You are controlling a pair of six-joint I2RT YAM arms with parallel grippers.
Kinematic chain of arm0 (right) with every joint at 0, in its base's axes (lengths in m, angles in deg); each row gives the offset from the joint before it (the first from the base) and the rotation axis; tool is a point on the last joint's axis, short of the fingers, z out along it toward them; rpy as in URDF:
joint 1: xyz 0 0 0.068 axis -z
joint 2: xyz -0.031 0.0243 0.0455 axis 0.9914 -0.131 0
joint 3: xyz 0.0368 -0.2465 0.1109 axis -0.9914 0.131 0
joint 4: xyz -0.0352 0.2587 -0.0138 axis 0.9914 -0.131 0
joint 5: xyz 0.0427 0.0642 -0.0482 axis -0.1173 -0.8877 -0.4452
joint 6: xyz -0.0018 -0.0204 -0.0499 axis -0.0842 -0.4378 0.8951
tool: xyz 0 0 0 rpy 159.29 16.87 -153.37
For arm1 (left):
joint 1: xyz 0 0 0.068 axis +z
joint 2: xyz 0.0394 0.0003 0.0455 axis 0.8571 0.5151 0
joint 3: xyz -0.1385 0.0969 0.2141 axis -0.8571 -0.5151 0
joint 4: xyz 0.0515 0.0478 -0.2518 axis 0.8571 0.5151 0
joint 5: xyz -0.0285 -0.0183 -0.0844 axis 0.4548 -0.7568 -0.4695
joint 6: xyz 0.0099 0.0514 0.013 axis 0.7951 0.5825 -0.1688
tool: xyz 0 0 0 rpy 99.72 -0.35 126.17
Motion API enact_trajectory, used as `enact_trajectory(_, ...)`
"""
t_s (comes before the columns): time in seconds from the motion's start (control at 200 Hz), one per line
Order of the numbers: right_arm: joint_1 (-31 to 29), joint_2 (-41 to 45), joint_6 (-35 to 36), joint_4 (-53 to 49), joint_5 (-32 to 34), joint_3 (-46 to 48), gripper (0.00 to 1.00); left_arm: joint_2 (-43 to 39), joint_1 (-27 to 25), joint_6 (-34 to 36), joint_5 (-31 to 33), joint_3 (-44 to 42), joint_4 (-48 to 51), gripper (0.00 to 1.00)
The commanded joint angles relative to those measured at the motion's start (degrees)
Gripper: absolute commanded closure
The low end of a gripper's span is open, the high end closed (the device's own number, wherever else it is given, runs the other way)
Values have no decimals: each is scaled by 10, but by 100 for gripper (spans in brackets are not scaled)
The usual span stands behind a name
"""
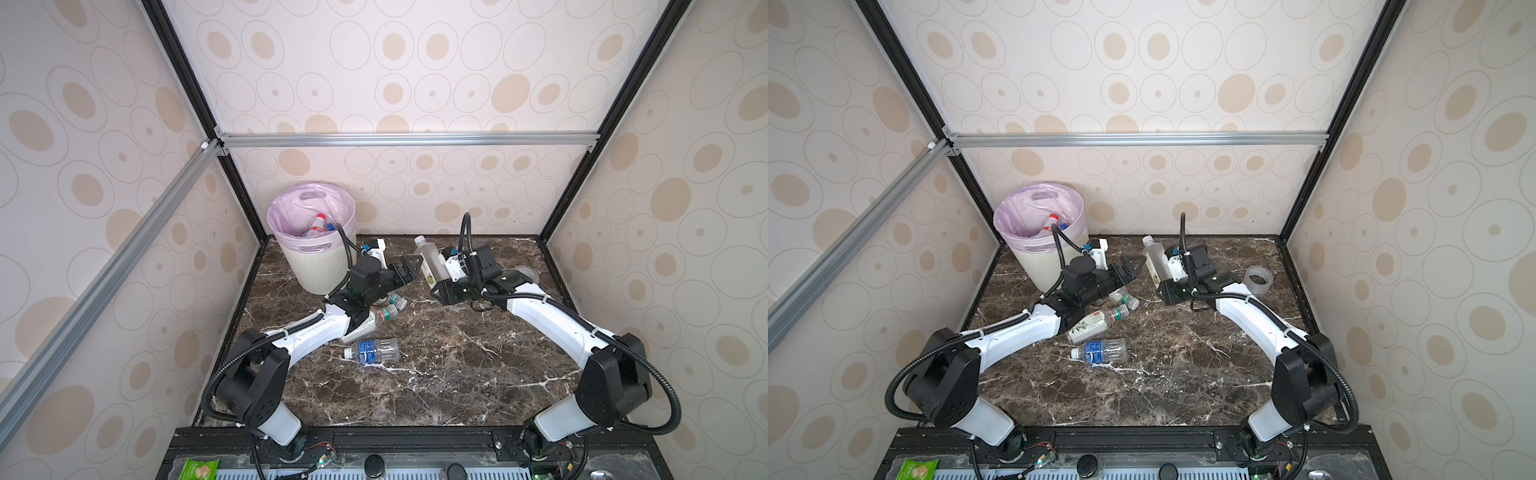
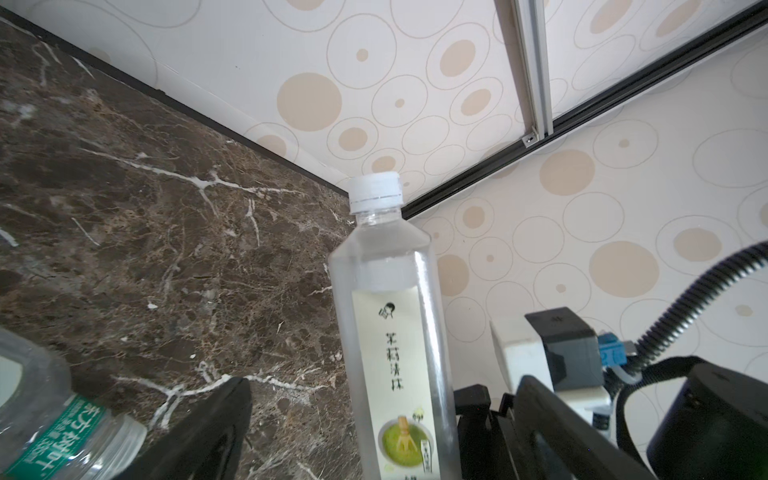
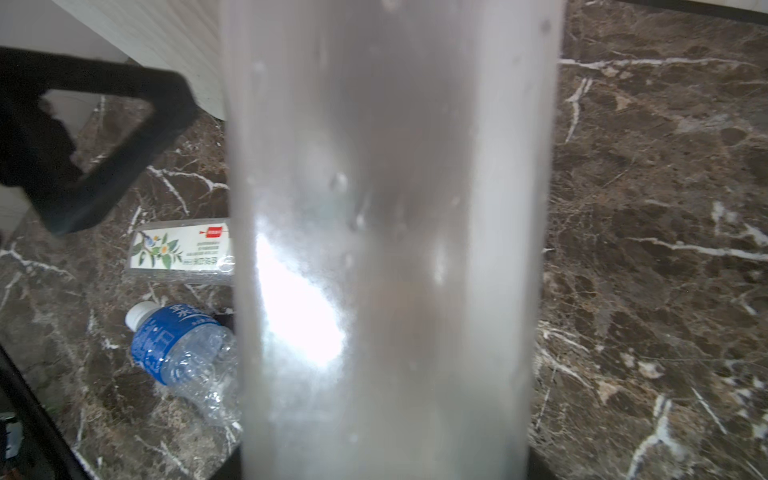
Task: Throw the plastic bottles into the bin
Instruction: 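Close the left gripper on the white cap above the right gripper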
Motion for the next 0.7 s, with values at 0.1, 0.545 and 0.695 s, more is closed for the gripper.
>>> enact_trajectory(0.1, -13, 28, -19, 50, -46, 10, 53, 25, -5, -34, -6, 45, -47, 7)
enact_trajectory(0.545, -28, 36, -13, 73, -68, 26, 52, 68, -5, -41, -6, 82, -55, 33)
enact_trajectory(0.695, -28, 36, -13, 77, -68, 28, 51, 74, -6, -41, -8, 83, -57, 48)
